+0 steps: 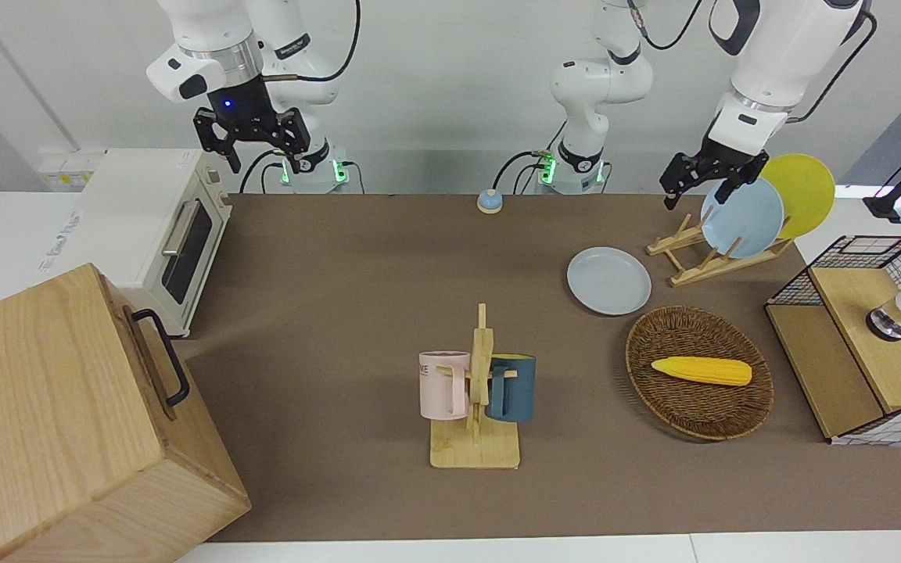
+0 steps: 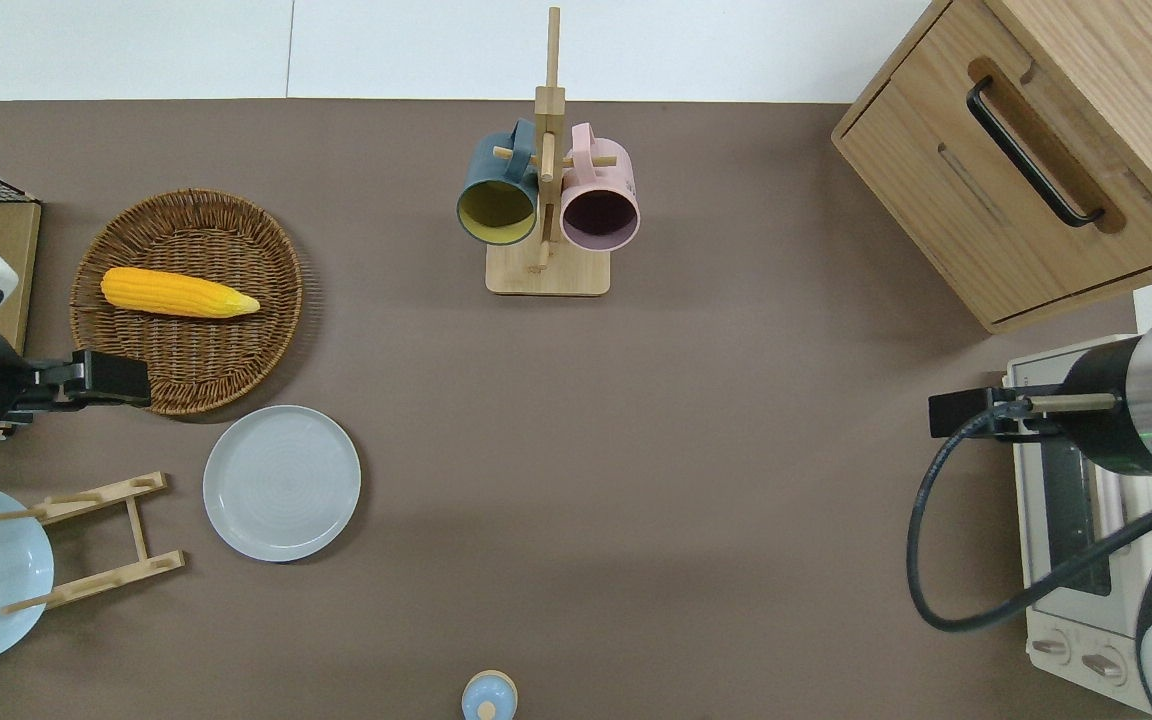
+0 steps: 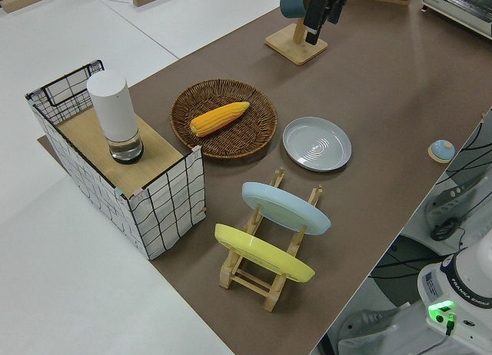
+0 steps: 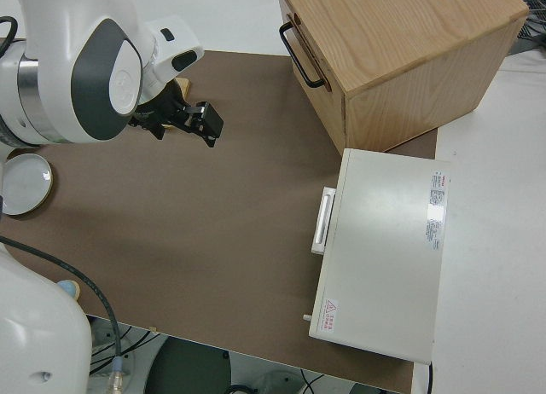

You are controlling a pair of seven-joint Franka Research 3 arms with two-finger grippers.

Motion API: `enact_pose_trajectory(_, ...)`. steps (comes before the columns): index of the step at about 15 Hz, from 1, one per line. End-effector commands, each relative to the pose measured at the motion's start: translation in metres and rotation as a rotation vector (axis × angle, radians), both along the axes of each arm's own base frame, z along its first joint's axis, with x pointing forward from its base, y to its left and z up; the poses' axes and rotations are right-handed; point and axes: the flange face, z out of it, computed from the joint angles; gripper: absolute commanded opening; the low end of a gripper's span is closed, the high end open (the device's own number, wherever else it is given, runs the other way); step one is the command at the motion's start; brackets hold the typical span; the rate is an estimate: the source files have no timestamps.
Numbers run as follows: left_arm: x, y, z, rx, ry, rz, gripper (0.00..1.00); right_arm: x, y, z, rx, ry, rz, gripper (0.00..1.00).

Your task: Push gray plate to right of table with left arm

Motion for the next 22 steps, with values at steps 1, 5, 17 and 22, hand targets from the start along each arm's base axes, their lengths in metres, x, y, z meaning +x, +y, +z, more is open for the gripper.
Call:
enact_pose_trajectory(1, 0.004, 0.003, 0.008, 0.013, -0.019, 0.0, 0.99, -0.008, 0.0, 0.0, 0.009, 0.005, -0.02, 0.996)
enact_pose_trajectory(5, 0.003, -0.004, 0.009, 0.014, -0.022, -0.01, 0.99, -0.008, 0.0, 0.0, 0.009, 0.003, -0.02, 0.996)
enact_pose_trajectory(17, -0.003, -0.006, -0.014, 0.014, 0.013, -0.018, 0.99, -0.008, 0.0, 0.0, 0.009, 0.003, -0.02, 0.996)
enact_pose_trajectory(22, -0.003, -0.009, -0.013, 0.016, 0.01, -0.022, 0.99, -0.008, 0.0, 0.0, 0.009, 0.003, -0.022, 0.996)
